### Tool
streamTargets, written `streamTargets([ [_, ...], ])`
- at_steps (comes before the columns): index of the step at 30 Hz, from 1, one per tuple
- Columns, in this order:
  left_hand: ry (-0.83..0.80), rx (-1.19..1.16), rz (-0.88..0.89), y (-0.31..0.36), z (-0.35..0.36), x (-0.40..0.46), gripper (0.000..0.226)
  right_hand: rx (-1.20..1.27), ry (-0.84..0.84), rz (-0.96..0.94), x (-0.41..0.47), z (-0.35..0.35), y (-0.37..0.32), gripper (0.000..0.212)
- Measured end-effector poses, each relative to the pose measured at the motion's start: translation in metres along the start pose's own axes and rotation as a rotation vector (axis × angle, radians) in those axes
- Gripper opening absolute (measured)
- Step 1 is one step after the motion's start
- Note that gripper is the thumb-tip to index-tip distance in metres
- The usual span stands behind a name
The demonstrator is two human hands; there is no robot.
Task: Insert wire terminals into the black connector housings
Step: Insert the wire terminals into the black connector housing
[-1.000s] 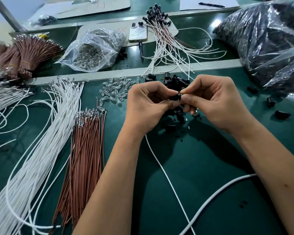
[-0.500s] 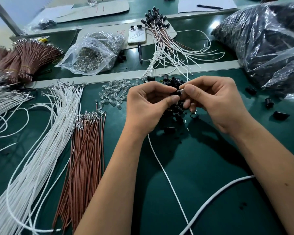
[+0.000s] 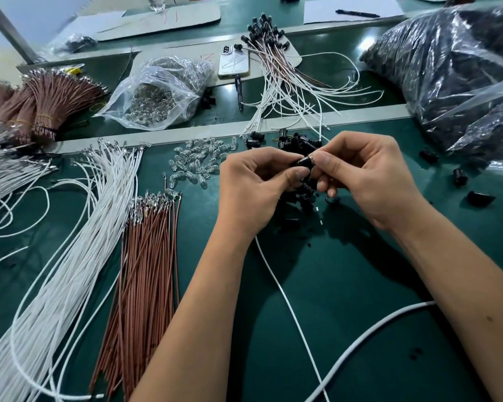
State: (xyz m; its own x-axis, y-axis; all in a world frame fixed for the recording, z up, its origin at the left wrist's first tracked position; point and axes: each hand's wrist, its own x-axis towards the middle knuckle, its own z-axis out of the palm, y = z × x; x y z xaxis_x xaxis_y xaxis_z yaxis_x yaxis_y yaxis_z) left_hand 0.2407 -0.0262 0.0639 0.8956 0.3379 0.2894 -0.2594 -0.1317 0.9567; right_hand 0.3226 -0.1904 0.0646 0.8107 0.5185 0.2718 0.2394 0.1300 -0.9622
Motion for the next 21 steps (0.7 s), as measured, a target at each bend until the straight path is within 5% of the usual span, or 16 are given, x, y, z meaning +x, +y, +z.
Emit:
streamTargets([
  [11,-0.042,0.004,0.006,-0.0011,-0.0005,-0.0009,0.021,-0.030,-0.018,-0.032,-0.0031,0.0061,0.0009,0.013],
  [21,0.083,-0.018,-0.058,-0.0036,0.0056,-0.0001,0.013,-0.432,0.043,-0.275,-0.0029,0.0080,-0.0031,0.015],
])
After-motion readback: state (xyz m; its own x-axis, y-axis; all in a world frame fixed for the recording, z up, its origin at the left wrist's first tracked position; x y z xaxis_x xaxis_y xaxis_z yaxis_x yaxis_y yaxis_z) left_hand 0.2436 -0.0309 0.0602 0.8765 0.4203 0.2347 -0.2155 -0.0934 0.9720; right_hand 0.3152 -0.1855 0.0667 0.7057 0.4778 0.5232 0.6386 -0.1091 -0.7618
